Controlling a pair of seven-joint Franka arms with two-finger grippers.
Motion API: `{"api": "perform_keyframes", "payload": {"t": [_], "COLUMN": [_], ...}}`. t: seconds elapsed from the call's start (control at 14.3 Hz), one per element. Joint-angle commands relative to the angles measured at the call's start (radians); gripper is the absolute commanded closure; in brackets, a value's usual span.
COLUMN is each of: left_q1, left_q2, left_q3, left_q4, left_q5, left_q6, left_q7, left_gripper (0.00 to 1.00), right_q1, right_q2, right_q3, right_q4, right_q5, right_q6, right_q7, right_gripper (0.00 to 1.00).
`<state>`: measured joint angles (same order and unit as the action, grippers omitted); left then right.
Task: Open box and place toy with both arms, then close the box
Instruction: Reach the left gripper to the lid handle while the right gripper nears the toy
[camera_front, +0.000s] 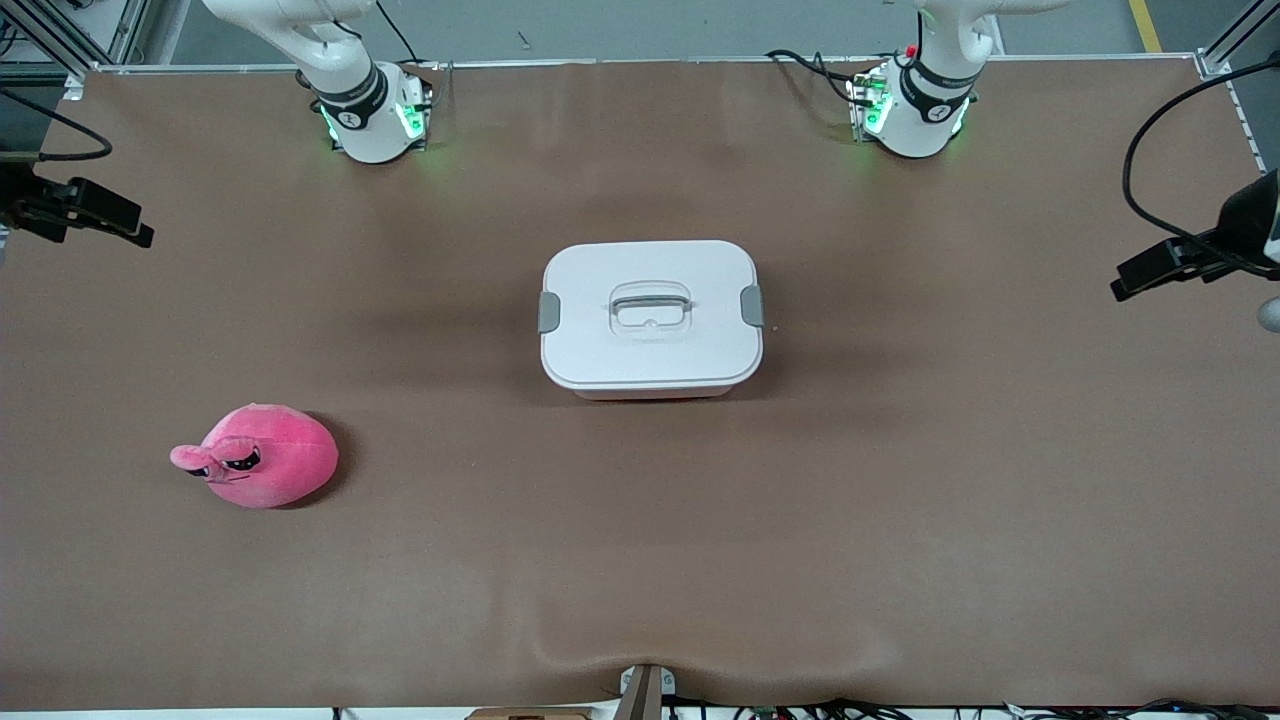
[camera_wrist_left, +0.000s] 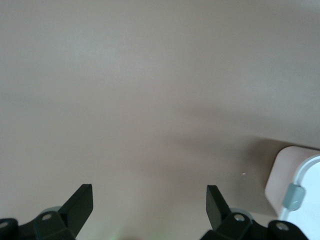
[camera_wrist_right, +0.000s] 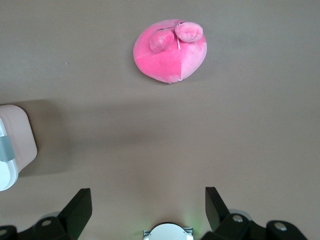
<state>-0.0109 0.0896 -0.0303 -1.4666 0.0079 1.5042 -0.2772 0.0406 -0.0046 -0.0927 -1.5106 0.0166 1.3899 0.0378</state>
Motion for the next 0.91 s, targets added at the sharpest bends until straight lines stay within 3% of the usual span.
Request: {"api": "perform_keyframes", "payload": {"t": [0.0,0.49,0.84], "left_q1": [-0.011,-0.011,-0.056], "left_q2": [0.022,0.064,0.088], "left_q3": [-0.046,-0.160,-0.194], "left_q4": [0.029,0.028,0.028], "left_q5": [0.006,-0.009,-0.078], "left_q6": [-0.005,-0.005,0.048], "left_q7": [-0.138,-0.414,-0.669], "left_gripper": [0.00,0.00,0.00], "right_q1": [-0.005,-0.034,-0.090], "right_q2": [-0.009,0.008,0.064], "right_q3": [0.002,0.001,0.001], "right_q4": [-0.002,-0.005,-0.003], "right_q5": [-0.013,-0.026,-0.038], "right_q6": [0.017,0.086,0.138], "right_q7": [0.010,0.010,0.008], "right_gripper": [0.00,0.00,0.00]}}
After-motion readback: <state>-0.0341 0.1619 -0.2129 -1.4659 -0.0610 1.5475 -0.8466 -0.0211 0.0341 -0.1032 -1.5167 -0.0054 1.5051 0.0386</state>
